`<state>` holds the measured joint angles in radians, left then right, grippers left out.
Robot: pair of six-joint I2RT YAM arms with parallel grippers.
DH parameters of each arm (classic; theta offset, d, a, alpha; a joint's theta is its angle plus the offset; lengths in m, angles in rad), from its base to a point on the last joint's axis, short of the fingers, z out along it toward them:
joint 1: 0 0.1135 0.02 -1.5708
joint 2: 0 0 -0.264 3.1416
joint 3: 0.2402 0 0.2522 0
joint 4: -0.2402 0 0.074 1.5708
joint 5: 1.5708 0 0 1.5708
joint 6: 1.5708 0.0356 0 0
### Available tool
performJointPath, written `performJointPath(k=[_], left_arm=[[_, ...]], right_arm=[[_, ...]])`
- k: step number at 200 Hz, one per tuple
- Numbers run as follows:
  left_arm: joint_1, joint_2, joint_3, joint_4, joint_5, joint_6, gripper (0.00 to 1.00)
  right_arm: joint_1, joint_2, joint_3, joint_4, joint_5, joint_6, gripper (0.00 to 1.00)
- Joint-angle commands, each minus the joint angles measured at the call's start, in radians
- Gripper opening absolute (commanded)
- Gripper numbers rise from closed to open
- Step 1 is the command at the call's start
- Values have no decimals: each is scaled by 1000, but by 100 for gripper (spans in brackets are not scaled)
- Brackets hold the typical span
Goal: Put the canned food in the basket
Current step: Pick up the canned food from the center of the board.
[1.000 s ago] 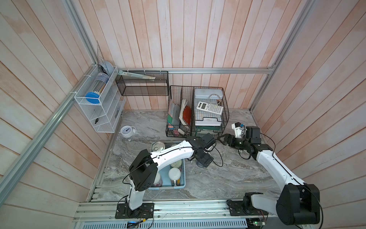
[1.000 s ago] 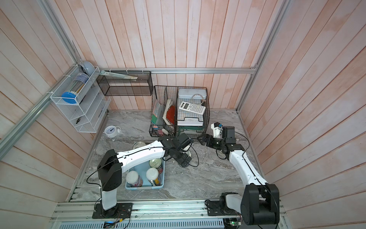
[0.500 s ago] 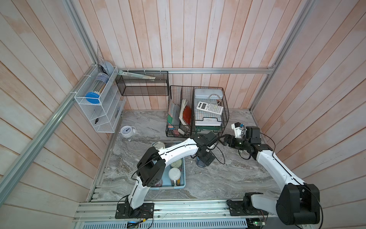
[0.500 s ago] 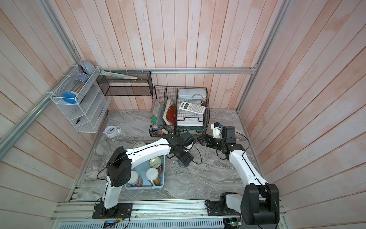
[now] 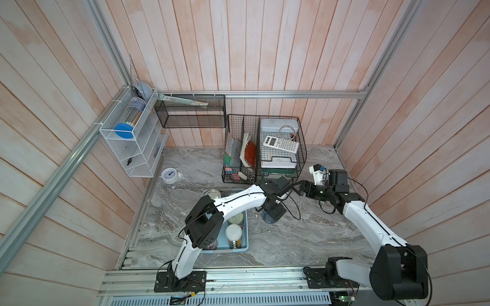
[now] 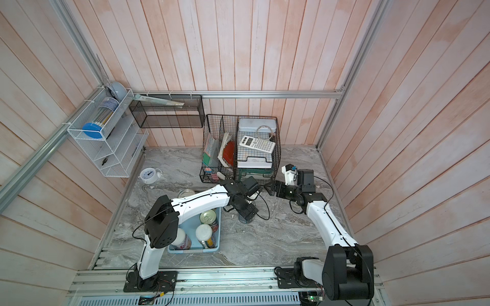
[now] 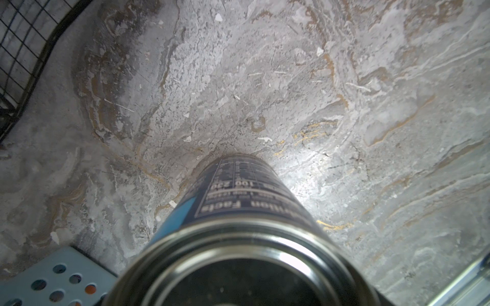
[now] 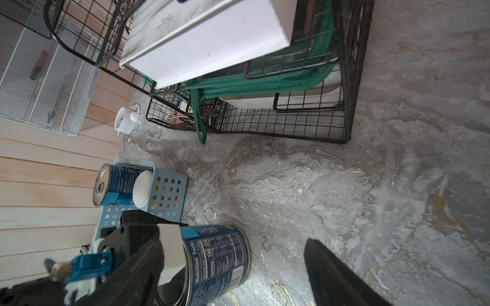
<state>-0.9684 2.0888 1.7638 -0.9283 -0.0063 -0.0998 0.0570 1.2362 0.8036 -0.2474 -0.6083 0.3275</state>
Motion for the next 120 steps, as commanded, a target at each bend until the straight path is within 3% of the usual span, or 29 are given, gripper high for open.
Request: performJointPath(k=[1, 89, 120], left_arm=[[4, -81, 7, 1, -18, -1, 61], [72, -357, 142, -165, -122, -48, 60], [159, -475, 75, -208, -167, -86, 60]], right_arm=[[-4, -1, -14, -9, -2, -18, 90], [-3, -6, -17, -9, 2, -25, 90], [-2, -7, -19, -8, 0, -26, 90]])
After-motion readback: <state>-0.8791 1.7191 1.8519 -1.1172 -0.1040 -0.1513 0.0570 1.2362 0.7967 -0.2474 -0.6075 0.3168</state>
